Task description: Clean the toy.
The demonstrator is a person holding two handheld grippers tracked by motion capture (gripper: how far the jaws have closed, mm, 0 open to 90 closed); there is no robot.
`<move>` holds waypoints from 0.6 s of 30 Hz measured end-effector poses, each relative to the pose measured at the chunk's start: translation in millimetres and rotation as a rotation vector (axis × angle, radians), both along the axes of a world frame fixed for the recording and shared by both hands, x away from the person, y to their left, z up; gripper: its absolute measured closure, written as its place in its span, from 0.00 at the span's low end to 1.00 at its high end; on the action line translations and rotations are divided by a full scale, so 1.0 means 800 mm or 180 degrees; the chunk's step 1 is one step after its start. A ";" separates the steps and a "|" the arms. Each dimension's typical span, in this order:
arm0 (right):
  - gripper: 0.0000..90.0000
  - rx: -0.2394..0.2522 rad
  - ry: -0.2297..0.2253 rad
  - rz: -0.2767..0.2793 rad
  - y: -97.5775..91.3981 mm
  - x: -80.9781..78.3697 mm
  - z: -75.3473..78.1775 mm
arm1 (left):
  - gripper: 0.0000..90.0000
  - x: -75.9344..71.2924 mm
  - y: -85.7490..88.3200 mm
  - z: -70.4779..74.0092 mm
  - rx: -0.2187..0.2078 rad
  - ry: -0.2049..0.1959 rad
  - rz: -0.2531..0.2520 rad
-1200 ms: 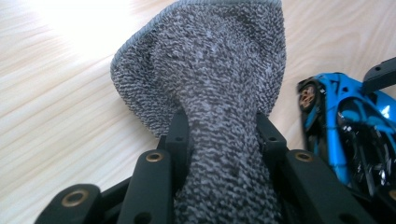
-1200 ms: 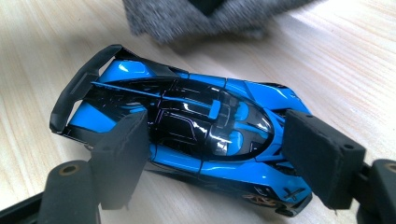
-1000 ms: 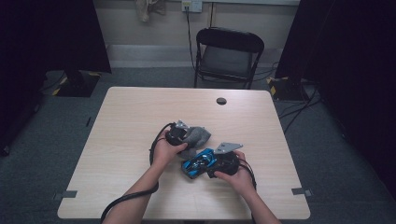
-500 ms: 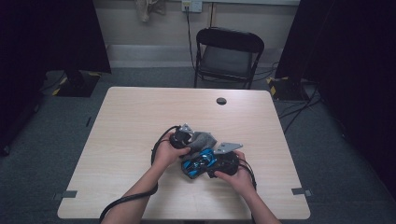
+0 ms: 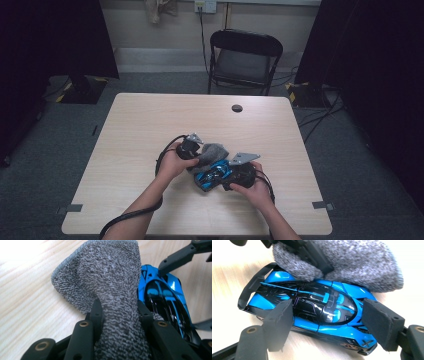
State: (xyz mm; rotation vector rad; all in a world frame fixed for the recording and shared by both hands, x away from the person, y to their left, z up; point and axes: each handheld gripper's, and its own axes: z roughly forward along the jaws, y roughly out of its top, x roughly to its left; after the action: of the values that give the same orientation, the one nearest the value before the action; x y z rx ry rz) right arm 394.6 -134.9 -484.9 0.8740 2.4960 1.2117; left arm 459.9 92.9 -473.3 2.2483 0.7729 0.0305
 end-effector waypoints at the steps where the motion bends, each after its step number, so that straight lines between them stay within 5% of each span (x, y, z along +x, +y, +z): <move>1: 0.28 -0.0003 0.0001 0.0000 0.000 0.000 0.000 | 0.74 -0.001 0.003 0.001 0.0015 0.0002 -0.0023; 18: 0.28 0.0008 -0.0012 -0.0005 0.000 0.000 -0.001 | 0.74 -0.025 0.036 0.011 -0.0014 0.0059 -0.0025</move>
State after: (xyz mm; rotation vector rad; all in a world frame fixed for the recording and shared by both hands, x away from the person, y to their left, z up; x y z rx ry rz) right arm 394.3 -135.1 -485.3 0.8731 2.4909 1.2149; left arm 439.9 121.3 -464.2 2.2503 0.7733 0.0043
